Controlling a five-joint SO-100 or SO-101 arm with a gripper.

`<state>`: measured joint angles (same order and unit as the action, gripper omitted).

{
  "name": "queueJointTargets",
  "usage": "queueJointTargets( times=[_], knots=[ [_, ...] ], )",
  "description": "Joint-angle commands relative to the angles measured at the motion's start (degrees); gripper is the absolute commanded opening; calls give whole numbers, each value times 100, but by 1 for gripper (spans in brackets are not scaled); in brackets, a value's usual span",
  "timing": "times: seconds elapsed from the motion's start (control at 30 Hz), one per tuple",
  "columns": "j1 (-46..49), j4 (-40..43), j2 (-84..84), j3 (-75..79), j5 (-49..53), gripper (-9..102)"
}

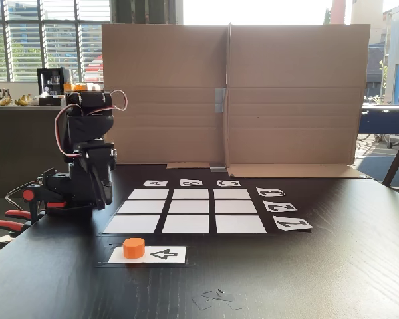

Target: Pick up the round, orange token and place it in the grid on square A2.

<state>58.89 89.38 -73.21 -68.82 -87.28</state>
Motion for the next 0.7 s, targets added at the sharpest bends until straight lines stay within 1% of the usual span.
queueJointTargets(
  times=[0.0,0.33,0.67],
  knots=[
    [-202,26,88,255,35,50],
    [-633,18,765,264,-44,55],
    [-703,-9,1529,703,-299,56]
  ],
)
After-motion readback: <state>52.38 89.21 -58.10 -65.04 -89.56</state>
